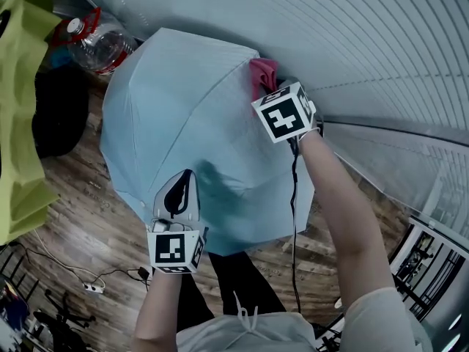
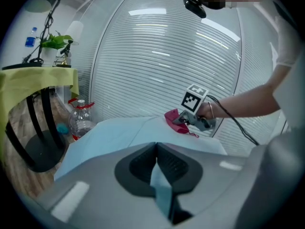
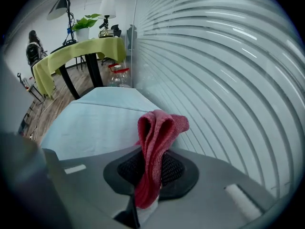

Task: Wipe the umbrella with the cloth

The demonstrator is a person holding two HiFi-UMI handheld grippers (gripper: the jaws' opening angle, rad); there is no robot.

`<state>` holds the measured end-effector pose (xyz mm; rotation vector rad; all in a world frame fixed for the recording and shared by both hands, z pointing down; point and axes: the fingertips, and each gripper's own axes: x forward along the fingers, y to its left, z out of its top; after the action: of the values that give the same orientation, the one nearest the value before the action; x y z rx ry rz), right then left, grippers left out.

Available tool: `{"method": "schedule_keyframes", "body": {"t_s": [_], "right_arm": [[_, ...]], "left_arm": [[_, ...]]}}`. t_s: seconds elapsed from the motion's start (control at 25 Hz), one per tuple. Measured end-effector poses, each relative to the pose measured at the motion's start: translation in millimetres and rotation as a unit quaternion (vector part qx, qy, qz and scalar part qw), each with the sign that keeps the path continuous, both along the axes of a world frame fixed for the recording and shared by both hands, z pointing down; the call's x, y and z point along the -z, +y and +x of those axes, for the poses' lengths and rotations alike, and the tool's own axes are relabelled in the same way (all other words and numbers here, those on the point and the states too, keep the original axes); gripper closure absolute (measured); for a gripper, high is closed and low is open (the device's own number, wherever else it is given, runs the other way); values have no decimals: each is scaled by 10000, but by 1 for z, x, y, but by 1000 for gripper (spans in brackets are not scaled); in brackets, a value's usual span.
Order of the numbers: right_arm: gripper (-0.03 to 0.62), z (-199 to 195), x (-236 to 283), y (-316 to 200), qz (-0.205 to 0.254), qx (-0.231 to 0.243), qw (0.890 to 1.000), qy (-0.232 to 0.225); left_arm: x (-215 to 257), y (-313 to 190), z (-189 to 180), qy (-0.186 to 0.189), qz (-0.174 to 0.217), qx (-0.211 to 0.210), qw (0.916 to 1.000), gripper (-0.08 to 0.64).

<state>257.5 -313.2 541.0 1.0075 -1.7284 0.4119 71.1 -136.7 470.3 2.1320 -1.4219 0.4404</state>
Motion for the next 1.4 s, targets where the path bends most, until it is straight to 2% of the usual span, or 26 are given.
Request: {"method": "schedule_keyframes", "body": {"t_s": [0.28, 0.52, 0.72, 0.88, 1.2, 1.4], "right_arm": [[535, 20, 18, -1, 168, -251, 9995, 38], [535, -8, 72, 27, 323, -128, 9988, -339], [537, -66, 106, 63, 233, -7, 9963, -825], [537, -123, 109, 105, 29, 152, 9947, -1019], [535, -257, 69, 197, -680, 211, 9883, -1350], [537, -310, 19, 261, -1208, 199, 9836, -1324]], "left_arm": [[7, 9, 1, 6, 35, 35, 10000, 552], [15, 28, -5, 151, -13, 176, 9997, 552], [29, 42, -25, 180, 46, 231, 9996, 552], [37, 55, -60, 218, 42, 368, 9991, 554], [33, 90, -178, 113, -51, 593, 9982, 552], [13, 127, -234, 20, -273, 611, 9978, 554]]}}
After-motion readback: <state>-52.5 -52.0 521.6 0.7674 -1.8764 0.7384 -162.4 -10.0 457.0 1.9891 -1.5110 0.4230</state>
